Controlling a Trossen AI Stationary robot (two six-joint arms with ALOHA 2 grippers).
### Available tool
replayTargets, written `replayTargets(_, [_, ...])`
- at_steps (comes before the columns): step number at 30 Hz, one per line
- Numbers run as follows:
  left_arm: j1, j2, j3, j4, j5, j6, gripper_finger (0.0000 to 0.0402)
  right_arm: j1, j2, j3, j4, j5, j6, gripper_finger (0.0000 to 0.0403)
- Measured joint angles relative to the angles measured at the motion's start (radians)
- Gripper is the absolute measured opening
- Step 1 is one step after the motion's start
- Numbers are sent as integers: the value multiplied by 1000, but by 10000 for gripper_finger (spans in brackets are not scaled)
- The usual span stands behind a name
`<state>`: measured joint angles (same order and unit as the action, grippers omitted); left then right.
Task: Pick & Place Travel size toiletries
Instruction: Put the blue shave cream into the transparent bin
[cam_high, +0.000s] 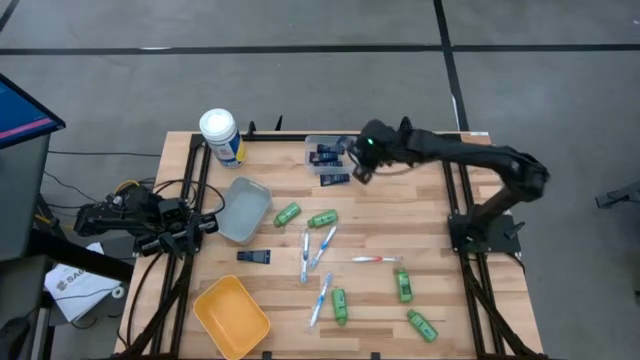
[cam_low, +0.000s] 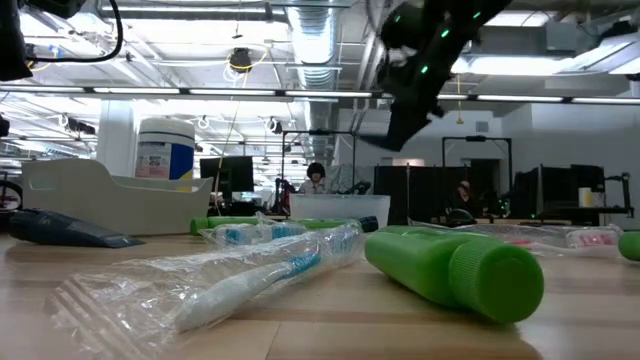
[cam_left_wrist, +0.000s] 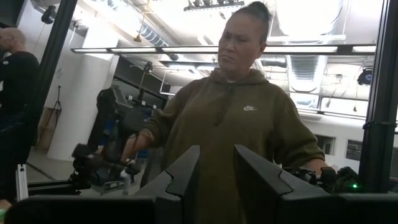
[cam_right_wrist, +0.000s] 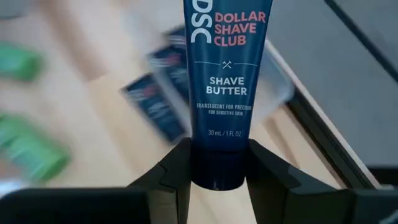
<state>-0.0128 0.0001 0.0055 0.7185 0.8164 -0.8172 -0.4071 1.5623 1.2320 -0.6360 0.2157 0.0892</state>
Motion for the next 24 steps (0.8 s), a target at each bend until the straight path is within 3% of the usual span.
replayTargets(7, [0, 0, 0, 0, 0, 0, 92, -40, 210, 151, -50, -5, 164, 116])
replayTargets(12, [0, 0, 0, 0, 0, 0, 92, -40, 315, 273, -166, -5, 176, 118])
replayTargets(24, [0, 0, 0, 0, 0, 0, 92, -42, 390, 335, -228, 38, 165, 139])
